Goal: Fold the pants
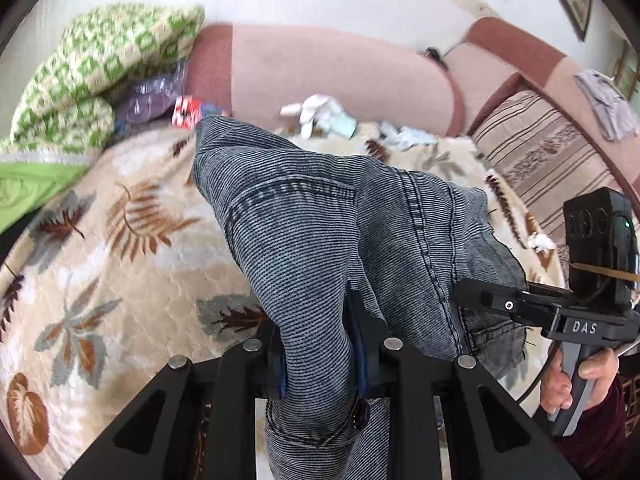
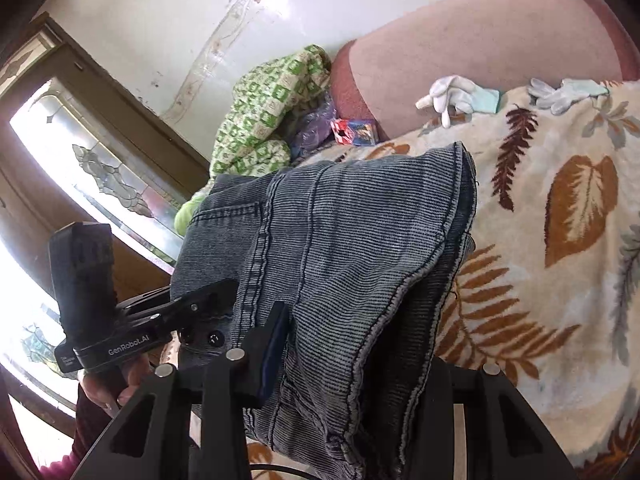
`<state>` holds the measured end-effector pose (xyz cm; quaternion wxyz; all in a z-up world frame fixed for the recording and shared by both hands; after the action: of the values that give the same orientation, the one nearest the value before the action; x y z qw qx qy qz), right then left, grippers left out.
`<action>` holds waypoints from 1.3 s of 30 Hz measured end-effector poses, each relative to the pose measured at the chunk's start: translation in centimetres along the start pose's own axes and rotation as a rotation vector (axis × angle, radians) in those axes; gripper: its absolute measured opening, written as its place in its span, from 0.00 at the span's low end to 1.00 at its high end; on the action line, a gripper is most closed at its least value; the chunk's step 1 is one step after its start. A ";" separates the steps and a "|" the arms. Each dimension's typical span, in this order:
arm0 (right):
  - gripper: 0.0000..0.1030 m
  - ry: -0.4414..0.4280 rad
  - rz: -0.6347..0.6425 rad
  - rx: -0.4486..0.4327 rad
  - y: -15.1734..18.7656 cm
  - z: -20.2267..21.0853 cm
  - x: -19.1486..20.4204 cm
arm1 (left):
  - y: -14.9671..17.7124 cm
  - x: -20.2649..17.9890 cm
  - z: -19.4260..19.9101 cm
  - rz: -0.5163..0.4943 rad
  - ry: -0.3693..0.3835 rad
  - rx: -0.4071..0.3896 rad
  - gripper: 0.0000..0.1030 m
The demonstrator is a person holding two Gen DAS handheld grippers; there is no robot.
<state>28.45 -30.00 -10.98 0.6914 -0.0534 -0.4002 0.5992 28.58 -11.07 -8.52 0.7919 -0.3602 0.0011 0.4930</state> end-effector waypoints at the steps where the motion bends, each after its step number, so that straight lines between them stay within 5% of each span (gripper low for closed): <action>1: 0.41 0.006 -0.009 0.012 0.1 -0.9 -0.5 | 0.2 0.6 -1.1 0.016 0.000 0.017 0.25; 6: 0.41 0.036 -0.072 0.085 1.4 -5.4 -3.2 | 2.2 3.4 -5.7 0.070 -0.024 0.095 0.25; 11: 0.41 0.044 -0.126 0.118 2.5 -8.2 -5.5 | 3.1 4.5 -6.8 0.065 -0.050 0.086 0.36; 18: 0.41 0.087 -0.114 0.134 3.0 -9.4 -6.1 | 3.7 4.8 -8.3 0.042 -0.131 0.124 0.43; 23: 0.44 0.041 -0.180 0.139 3.5 -9.9 -7.0 | 3.9 4.5 -8.5 0.004 -0.204 0.107 0.49; 27: 0.45 0.063 -0.152 0.116 3.7 -9.6 -6.7 | 3.9 4.2 -8.7 -0.042 -0.332 0.094 0.66; 39: 0.48 0.104 -0.089 0.101 3.7 -9.2 -6.2 | 3.8 4.4 -8.9 -0.072 -0.459 0.078 0.73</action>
<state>31.48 -30.66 -22.26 0.7390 -0.0315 -0.3351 0.5836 30.99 -11.78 -18.90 0.8019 -0.2077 -0.1727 0.5330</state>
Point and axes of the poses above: each gripper's, at about its wrist camera, not at the fingertips, and z roughly against the way its jaws point, x to its left, y to its underside, the point moved 6 cm from there along -z, roughly the way its jaws point, and after that the axes turned 12 degrees about y, right-handed, at the moved point
